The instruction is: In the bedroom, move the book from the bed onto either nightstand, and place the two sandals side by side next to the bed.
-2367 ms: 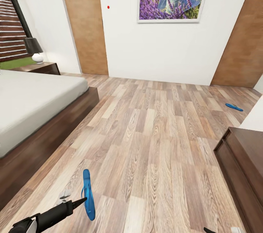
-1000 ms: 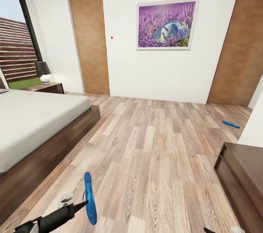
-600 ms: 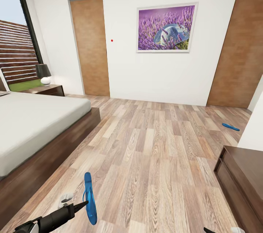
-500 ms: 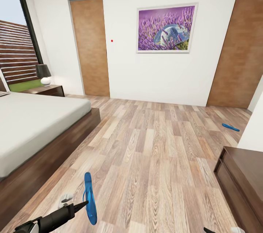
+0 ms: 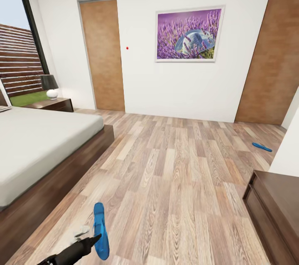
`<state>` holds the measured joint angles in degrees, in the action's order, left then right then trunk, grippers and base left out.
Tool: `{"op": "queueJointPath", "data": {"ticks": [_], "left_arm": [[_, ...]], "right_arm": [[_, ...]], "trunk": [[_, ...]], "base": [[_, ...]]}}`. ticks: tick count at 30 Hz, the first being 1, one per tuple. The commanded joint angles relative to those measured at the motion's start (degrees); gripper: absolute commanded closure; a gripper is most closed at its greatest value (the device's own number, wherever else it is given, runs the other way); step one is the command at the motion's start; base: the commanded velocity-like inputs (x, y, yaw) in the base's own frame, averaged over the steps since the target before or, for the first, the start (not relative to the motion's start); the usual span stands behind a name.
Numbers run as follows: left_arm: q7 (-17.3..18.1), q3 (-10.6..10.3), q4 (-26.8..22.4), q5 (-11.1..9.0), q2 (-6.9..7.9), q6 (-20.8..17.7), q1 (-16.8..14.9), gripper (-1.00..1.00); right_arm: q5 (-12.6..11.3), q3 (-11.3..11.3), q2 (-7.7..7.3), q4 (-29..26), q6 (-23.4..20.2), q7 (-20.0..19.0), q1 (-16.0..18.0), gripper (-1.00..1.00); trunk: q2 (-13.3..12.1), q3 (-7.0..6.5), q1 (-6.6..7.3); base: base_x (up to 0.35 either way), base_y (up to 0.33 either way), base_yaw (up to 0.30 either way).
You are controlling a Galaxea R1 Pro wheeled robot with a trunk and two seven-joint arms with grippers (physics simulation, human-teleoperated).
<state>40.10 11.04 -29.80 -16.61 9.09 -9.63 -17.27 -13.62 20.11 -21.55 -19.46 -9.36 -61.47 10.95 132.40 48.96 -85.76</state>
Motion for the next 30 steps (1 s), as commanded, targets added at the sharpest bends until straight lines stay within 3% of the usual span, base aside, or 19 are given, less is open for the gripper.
{"op": "queueJointPath", "data": {"ticks": [1,3,5,10,11,16,21,30], "left_arm": [[-1.51,0.12,1.35,-0.57,-0.54,1.47,-0.04,1.00],[-3.62,-0.36,3.41,-0.49,-1.22,4.52,-0.04,1.00],[-4.56,-2.40,5.03,-0.46,-1.77,6.44,-0.04,1.00],[-6.48,-11.91,7.91,-0.59,-2.36,10.69,-0.04,1.00],[-7.30,-12.61,8.04,-0.66,-2.38,10.97,-0.04,1.00],[-10.20,-13.69,8.36,-1.04,-2.84,11.43,-0.04,1.00],[-10.60,-13.68,8.63,-1.11,-4.29,11.48,-0.04,1.00],[-10.67,-13.59,9.05,-1.14,-4.52,11.54,-0.04,1.00]], "right_arm": [[0.86,0.14,0.89,0.12,-0.59,2.39,0.03,-1.00],[3.25,0.12,2.69,0.20,0.12,6.82,0.03,-1.00],[4.97,0.11,3.66,0.26,2.32,9.44,0.03,-1.00],[6.19,0.17,4.27,0.25,5.21,11.18,0.03,-1.00],[6.19,0.20,4.29,0.24,5.31,11.22,0.03,-1.00],[6.02,0.27,4.32,0.22,5.55,11.28,0.03,-1.00],[5.89,0.28,4.32,0.22,5.57,11.29,0.03,-1.00],[5.82,0.28,4.32,0.22,5.58,11.29,0.03,-1.00]], "trunk": [[-0.39,-0.13,0.24],[-1.19,-0.49,0.68],[-1.99,-0.85,1.12],[-4.00,-1.75,2.22],[-4.40,-1.93,2.44],[-6.40,-2.83,3.53],[-8.41,-3.72,4.63],[-12.02,-5.34,6.61]], "base": [[0.000,0.000,0.000],[0.000,0.000,0.000],[0.000,0.000,0.000],[0.000,0.000,0.000],[0.000,0.000,0.000],[0.000,0.000,0.000],[0.000,0.000,0.000],[0.000,0.000,0.000]]}}
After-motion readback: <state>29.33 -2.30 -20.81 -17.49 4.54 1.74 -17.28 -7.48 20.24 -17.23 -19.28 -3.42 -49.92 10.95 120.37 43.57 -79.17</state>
